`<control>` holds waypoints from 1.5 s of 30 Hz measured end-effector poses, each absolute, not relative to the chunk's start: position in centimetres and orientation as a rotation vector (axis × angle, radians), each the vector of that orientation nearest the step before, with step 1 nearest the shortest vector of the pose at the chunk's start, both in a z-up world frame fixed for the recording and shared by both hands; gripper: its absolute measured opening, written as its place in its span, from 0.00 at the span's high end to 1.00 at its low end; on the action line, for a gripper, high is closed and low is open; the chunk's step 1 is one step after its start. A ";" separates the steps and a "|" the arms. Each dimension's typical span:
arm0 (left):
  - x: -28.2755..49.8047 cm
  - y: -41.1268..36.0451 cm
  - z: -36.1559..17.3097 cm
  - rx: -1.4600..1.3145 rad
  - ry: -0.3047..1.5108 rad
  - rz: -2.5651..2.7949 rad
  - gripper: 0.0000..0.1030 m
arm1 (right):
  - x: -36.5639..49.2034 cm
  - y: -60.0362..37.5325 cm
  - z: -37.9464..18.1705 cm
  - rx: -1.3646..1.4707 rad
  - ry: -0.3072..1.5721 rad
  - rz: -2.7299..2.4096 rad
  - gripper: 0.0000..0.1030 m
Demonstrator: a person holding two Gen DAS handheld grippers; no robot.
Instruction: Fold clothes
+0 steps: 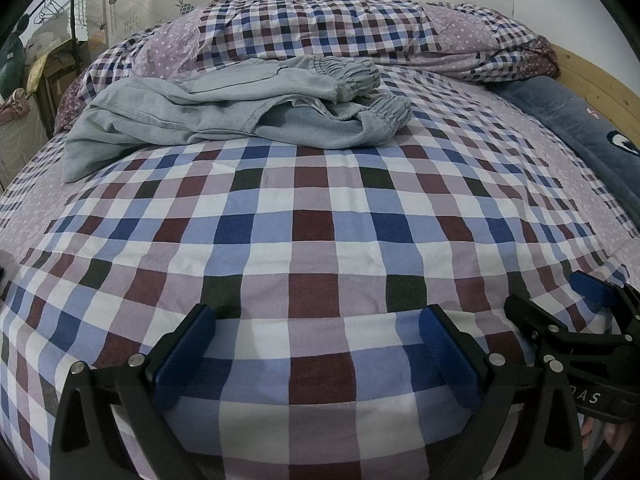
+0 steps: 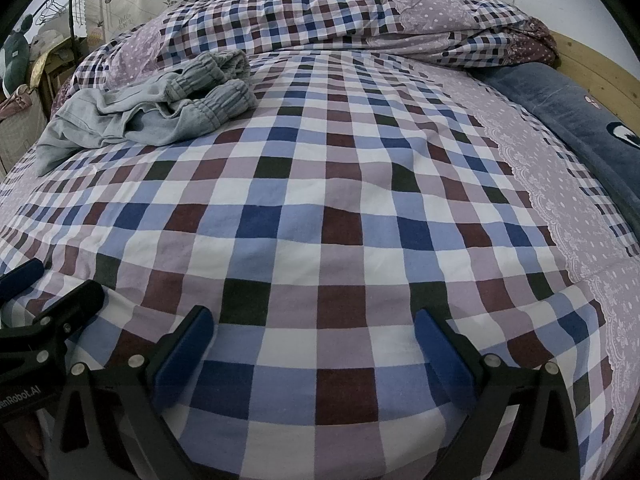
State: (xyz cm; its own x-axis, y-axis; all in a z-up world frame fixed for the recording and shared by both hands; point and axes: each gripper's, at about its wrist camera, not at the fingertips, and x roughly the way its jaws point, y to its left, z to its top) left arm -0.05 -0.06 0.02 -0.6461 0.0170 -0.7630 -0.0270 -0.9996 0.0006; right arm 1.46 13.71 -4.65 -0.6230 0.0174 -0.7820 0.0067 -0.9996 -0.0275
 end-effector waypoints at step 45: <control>1.2 -4.3 2.7 -1.167 -0.220 2.786 0.00 | 0.3 16.3 -4.0 -1.428 0.617 2.943 0.00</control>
